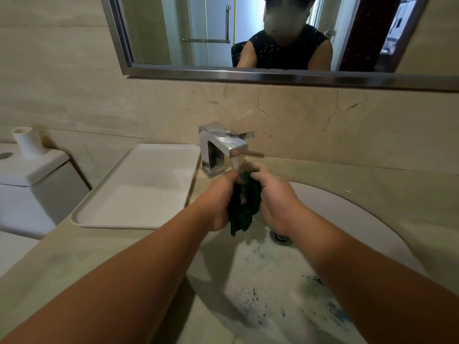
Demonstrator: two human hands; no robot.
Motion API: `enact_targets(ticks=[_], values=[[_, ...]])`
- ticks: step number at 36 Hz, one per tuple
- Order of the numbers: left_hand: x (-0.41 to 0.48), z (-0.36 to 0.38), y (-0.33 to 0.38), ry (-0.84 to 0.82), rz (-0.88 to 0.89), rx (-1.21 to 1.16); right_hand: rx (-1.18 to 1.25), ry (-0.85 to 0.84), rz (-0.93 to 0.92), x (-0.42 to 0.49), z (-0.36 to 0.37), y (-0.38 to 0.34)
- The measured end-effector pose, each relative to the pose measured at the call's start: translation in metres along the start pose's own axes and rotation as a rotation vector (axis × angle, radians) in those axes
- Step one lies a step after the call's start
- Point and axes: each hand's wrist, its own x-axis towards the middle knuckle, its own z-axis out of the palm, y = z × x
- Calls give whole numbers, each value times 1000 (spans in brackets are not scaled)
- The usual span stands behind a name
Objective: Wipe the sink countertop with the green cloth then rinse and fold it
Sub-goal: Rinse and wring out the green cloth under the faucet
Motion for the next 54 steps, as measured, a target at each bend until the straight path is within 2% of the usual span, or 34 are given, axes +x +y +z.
enact_targets(ticks=[7, 11, 14, 16, 19, 21, 26, 29, 31, 35, 39, 41, 44, 46, 48, 51, 54], values=[[-11, 4, -4, 59, -65, -12, -285, 154, 59, 7, 14, 25], [-9, 5, -9, 173, -37, 137, -586, 153, -33, 13, 1, 27], [-9, 0, -12, 196, 14, 238, -784, 129, -66, 19, -17, 20], [-9, -3, -11, 248, 25, 271, -834, 213, -52, 23, -27, 12], [-6, -7, -3, 369, 14, 249, -647, 316, 25, 19, -32, 0], [-3, -5, 2, 381, -12, 220, -547, 274, 39, 12, -26, -4], [-2, 27, 2, 247, -93, 39, -346, 132, -37, -2, 11, 14], [-10, 41, -5, 140, -121, -66, -183, 170, 25, -1, 27, 26], [-15, 38, -6, 171, -126, -6, -137, 202, 51, 2, 27, 29], [-14, 7, -10, 268, -145, 130, -327, 158, 68, 10, 16, 24], [-18, -7, -3, 184, -86, 254, -682, 134, -30, 26, -12, 6], [-20, -14, 5, 153, -48, 392, -879, 137, -69, 32, -28, -8], [-19, -24, 13, 139, -8, 714, -1040, 194, -84, 39, -55, -28], [-17, -25, 17, 181, 34, 941, -1025, 251, -65, 41, -69, -41], [-14, -25, 19, 235, 61, 1064, -968, 303, -30, 41, -80, -50], [-13, -24, 17, 304, 58, 1049, -845, 386, 10, 42, -93, -57], [-14, -21, 13, 371, -28, 985, -669, 444, 56, 42, -102, -58]])
